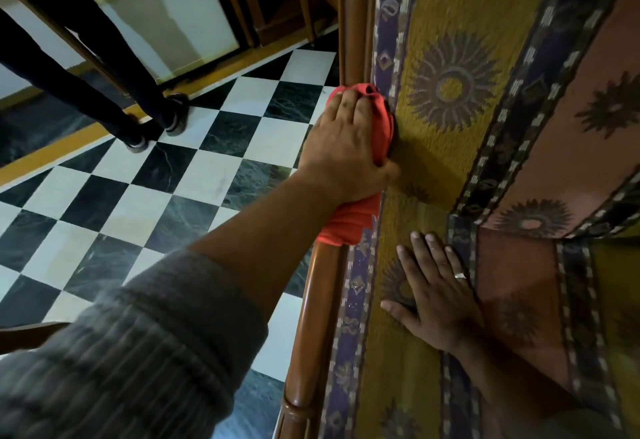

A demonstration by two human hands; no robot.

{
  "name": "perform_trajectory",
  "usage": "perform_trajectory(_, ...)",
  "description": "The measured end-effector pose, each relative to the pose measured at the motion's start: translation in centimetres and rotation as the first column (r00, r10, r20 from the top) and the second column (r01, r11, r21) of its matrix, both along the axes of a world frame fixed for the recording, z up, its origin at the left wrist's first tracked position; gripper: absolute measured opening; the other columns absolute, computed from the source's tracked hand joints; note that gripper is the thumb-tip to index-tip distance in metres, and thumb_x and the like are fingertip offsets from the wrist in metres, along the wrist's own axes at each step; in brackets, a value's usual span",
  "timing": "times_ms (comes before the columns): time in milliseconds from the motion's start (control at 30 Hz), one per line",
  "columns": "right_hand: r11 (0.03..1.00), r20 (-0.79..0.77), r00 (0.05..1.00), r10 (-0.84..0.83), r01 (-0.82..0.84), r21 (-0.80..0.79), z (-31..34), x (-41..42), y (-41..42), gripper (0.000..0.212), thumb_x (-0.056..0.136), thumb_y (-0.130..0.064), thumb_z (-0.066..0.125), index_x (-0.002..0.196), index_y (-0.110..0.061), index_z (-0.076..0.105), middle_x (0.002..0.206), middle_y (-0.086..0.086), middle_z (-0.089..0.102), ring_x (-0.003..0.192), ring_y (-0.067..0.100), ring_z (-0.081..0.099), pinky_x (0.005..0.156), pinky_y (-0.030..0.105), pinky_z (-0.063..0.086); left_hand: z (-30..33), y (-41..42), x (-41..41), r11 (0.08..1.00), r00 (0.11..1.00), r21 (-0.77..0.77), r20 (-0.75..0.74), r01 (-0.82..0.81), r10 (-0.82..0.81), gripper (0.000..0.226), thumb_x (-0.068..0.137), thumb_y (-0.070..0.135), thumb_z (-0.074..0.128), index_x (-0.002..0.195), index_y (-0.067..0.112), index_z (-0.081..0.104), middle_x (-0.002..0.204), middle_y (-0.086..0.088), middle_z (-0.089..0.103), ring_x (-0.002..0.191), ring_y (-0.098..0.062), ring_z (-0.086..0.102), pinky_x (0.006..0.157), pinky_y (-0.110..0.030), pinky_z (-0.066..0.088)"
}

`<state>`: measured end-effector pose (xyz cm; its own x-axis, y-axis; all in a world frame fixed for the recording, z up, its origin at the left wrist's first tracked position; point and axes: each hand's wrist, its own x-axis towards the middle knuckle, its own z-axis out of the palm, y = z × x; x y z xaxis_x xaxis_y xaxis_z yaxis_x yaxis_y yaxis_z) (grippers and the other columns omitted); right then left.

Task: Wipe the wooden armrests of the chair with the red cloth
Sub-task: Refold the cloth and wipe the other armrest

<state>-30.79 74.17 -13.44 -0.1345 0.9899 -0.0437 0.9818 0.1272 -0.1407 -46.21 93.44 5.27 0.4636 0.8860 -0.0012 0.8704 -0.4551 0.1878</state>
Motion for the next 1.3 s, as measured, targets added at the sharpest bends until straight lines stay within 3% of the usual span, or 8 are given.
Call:
perform_trajectory(133, 1.000, -0.010, 1.000, -0.002, 0.002, -0.008, 0.0, 0.0, 0.0, 0.100, 0.084, -0.084, 0.032, 0.157, -0.016, 0.022, 0.168, 0.011, 0.009, 0.155, 0.030, 0.006, 0.121, 0.055, 0.019, 0.2, -1.3, -0.4, 0.998, 0.998, -0.001, 0.024, -0.062, 0.062, 0.109, 0.074, 0.065, 0.058, 0.154, 0.006, 0.012, 0.163, -0.019, 0.014, 0.151, -0.036, 0.009, 0.122, -0.046, 0.017)
perform_trajectory(333, 1.000, -0.009, 1.000, 0.001, -0.001, -0.002, 0.0, 0.0, 0.1, 0.099, 0.085, -0.084, 0.030, 0.157, -0.016, 0.022, 0.168, 0.012, 0.010, 0.155, 0.030, 0.005, 0.121, 0.055, 0.019, -0.3, -0.3, -0.1, 1.000, 0.998, 0.018, -0.067, 0.015, -0.014, 0.111, 0.076, 0.070, 0.048, 0.157, 0.010, 0.001, 0.167, -0.015, 0.001, 0.153, -0.031, -0.006, 0.123, -0.044, 0.004)
perform_trajectory(567, 1.000, 0.006, 1.000, -0.012, 0.012, 0.000, 0.4, -0.2, -0.1, 0.098, 0.085, -0.083, 0.030, 0.156, -0.015, 0.025, 0.167, 0.013, 0.013, 0.154, 0.030, 0.009, 0.119, 0.056, 0.024, -0.2, -0.5, -1.0, 0.996, 0.996, -0.002, -0.036, 0.085, -0.086, 0.102, 0.075, 0.066, 0.041, 0.158, 0.016, 0.008, 0.167, -0.012, 0.004, 0.153, -0.031, -0.006, 0.124, -0.051, 0.009)
perform_trajectory(700, 1.000, 0.012, 1.000, -0.003, 0.003, -0.010, 0.5, -0.2, 0.1, 0.098, 0.086, -0.083, 0.025, 0.156, -0.015, 0.025, 0.167, 0.013, 0.013, 0.154, 0.030, 0.009, 0.120, 0.055, 0.022, -0.7, -3.4, -2.2, 0.994, 0.994, 0.022, 0.004, 0.111, -0.111, 0.087, 0.087, 0.057, 0.038, 0.158, 0.017, 0.008, 0.167, -0.012, -0.001, 0.153, -0.029, -0.009, 0.124, -0.050, 0.005)
perform_trajectory(900, 0.999, 0.017, 1.000, -0.026, 0.027, -0.036, 0.9, -0.4, 0.1, 0.101, 0.084, -0.086, 0.018, 0.157, -0.016, 0.021, 0.167, 0.011, 0.007, 0.155, 0.029, 0.006, 0.122, 0.054, 0.018, -1.8, -10.3, -4.7, 0.992, 0.993, -0.044, 0.022, 0.117, -0.116, 0.087, 0.089, 0.054, 0.034, 0.158, 0.015, -0.001, 0.167, -0.011, -0.010, 0.152, -0.025, -0.015, 0.123, -0.044, -0.004)
perform_trajectory(1133, 1.000, 0.019, 1.000, -0.014, 0.014, 0.013, 0.1, -0.3, -0.2, 0.099, 0.086, -0.084, 0.026, 0.156, -0.014, 0.024, 0.167, 0.013, 0.014, 0.154, 0.030, 0.010, 0.122, 0.054, 0.016, -0.9, -5.3, -3.5, 0.987, 0.980, -0.021, -0.121, 0.157, -0.159, 0.087, 0.094, 0.055, 0.034, 0.157, 0.012, -0.006, 0.166, -0.013, -0.010, 0.152, -0.027, -0.014, 0.125, -0.047, -0.001)
perform_trajectory(1300, 1.000, 0.026, 1.000, -0.007, 0.007, 0.014, 0.1, -0.3, -0.1, 0.100, 0.085, -0.084, 0.022, 0.157, -0.014, 0.021, 0.167, 0.013, 0.010, 0.155, 0.030, 0.007, 0.123, 0.053, 0.014, -1.2, -5.5, -3.1, 0.994, 0.994, -0.016, -0.024, 0.108, -0.108, 0.085, 0.092, 0.050, 0.039, 0.158, 0.011, 0.000, 0.167, -0.014, -0.006, 0.153, -0.030, -0.011, 0.125, -0.049, 0.003)
